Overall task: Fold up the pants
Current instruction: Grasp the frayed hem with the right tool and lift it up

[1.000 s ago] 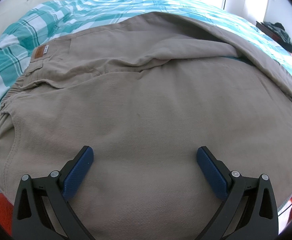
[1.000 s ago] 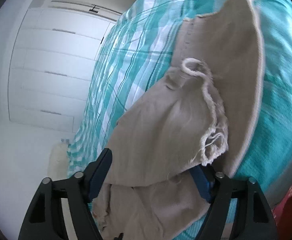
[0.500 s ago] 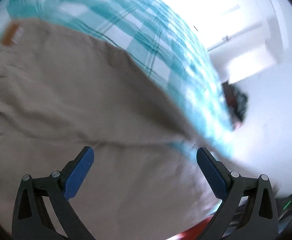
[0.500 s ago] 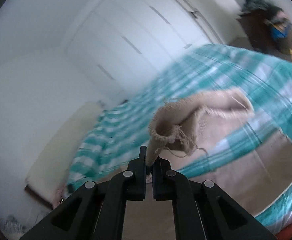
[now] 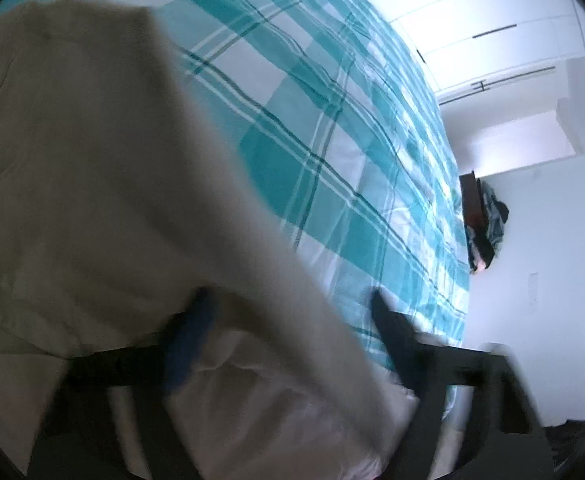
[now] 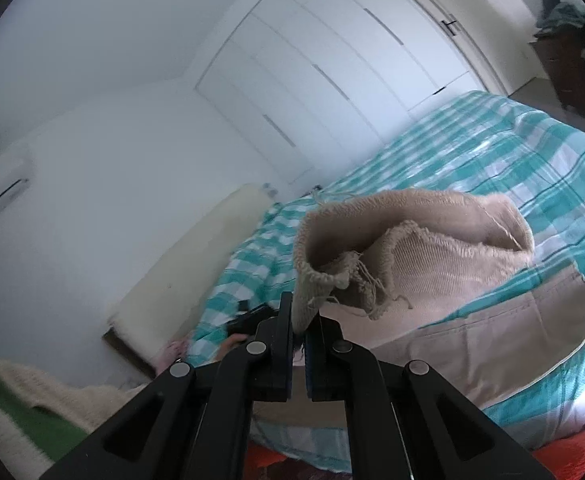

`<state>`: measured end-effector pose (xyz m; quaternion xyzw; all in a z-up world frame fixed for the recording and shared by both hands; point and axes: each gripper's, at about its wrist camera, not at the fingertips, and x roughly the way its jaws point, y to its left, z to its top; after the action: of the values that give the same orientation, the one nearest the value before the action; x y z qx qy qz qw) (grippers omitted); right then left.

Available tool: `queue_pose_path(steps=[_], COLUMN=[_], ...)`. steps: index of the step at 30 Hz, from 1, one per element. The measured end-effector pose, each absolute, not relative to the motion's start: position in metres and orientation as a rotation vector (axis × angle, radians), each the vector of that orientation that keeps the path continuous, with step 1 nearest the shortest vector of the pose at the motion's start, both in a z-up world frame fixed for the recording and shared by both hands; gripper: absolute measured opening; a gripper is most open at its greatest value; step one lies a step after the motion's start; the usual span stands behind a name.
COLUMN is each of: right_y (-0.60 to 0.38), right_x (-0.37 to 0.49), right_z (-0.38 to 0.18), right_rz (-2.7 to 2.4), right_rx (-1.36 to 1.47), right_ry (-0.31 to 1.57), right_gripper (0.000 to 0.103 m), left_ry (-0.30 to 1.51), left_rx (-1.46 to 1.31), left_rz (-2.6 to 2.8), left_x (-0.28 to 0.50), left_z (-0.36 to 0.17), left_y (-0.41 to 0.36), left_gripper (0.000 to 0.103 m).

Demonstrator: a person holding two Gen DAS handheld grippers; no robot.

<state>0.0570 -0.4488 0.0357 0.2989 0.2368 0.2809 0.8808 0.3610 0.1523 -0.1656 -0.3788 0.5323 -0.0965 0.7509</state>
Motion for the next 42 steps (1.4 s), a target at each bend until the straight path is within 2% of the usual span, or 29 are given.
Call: queue_pose_path(steps=[2,5,8,10,13,15,17,22,25,27,30,32,34,35,36,37,42], right_y=[-0.458,-0.481,-0.513,-0.519,-0.515,-0.523,-0.535,-0.583,-0.594,-0.597,-0.609,-0.613,-0.616,-0.619,-0.623,-0.620,-0.617], right_x=[0.057,0.084,0.151,0.192,0.220,0.227,0.227,0.209,0.195,0.188,0.185,0.183,0.184,0.183,0.183,0.183,0.171], right_z=[0.034,0.009,-0.028,-0.017,0.044,0.055,0.034,-0.124,-0.188,-0.196,-0.196,-0.194,-0.191,-0.190,-0.188,-0.183,-0.161], right_rz=[0.618,0.488,0.238,0.237,0.358,0.395,0.358,0.096,-0.013,-0.029,-0.033,-0.036,-0.041,-0.045,-0.060,-0.081,-0.107], right_rx=[0.625,0.630,0.637,0.605,0.503,0.514,0.530,0.586,0.582,0.589,0.672,0.705,0.739,0.752,0.757,0.740,0.647], right_ry=[0.515,0.627,0.808,0.762,0.538,0.525,0.599,0.962,1.100,1.088,1.034,1.017,1.007,1.001,0.994,0.990,0.983], right_gripper=[0.004,0.004,0.004,0.004,0.004,0.004,0.005,0.005,0.005,0.005,0.012,0.030,0.033,0.032,0.026,0.003,0.003], left_ry=[1.184,1.214,1.095,0.976,0.868,0.913,1.020,1.292,1.264,1.257,1.253,1.252,1.246,1.242,1.237,1.223,1.192], left_rx=[-0.824,-0.844,-0.919,-0.899,-0.785,-0.773,-0.739,-0.627,-0.607,-0.612,-0.585,-0.574,-0.574,-0.578,-0.580,-0.578,-0.482], left_rz=[-0.221,-0.164,-0.179,-0.211,-0.225,-0.232,-0.229,-0.203,-0.195,-0.207,-0.203,-0.199,-0.198,-0.199,-0.199,-0.201,-0.217], left_x=[0.360,0.352,0.332,0.308,0.257,0.230,0.208,0.181,0.176,0.179,0.181,0.173,0.171,0.169,0.168,0.167,0.163], left_z=[-0.167,-0.169,-0.133,-0.095,-0.054,-0.069,-0.110,-0.214,-0.212,-0.207,-0.210,-0.210,-0.208,-0.207,-0.204,-0.199,-0.187], left_y=[0.151,0.151,0.155,0.159,0.161,0.162,0.148,0.111,0.109,0.112,0.108,0.108,0.106,0.106,0.106,0.106,0.094], left_gripper=[0.004,0.004,0.004,0.005,0.007,0.007,0.008,0.008,0.008,0.009,0.009,0.009,0.009,0.008,0.009,0.009,0.007])
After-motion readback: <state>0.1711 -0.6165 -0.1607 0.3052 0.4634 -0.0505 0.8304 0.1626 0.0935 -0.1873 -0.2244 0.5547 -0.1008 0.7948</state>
